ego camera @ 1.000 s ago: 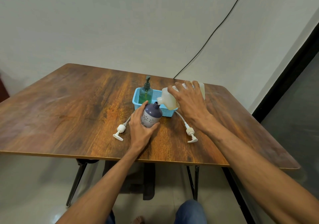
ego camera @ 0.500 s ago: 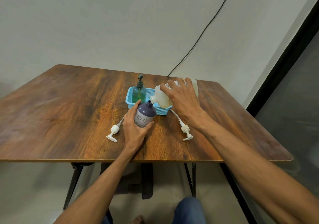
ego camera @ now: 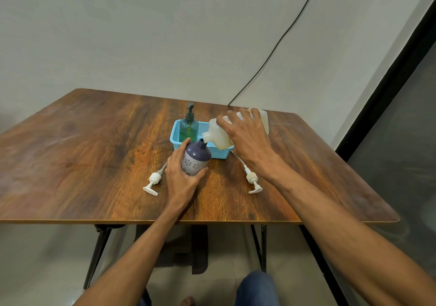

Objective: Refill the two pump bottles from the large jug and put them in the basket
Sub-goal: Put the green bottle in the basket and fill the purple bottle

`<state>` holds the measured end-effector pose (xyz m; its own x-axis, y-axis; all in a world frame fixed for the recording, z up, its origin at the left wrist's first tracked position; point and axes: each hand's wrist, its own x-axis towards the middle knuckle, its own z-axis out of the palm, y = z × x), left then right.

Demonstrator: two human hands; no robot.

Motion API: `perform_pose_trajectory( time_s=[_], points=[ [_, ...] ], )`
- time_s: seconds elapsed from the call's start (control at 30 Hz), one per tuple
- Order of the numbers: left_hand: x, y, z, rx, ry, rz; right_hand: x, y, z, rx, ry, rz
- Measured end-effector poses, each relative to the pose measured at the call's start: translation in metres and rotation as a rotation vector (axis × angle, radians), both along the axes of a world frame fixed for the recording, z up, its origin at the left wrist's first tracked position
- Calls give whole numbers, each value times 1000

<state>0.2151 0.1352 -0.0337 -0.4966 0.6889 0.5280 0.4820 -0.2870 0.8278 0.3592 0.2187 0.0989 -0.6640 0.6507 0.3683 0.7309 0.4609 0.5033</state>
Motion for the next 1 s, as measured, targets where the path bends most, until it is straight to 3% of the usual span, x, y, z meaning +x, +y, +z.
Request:
perform_pose_trajectory(
  time_s=[1.0],
  points=[
    [0,-1,-1,-20,-4,-13,1,-2,6,45,-29,28]
  ],
)
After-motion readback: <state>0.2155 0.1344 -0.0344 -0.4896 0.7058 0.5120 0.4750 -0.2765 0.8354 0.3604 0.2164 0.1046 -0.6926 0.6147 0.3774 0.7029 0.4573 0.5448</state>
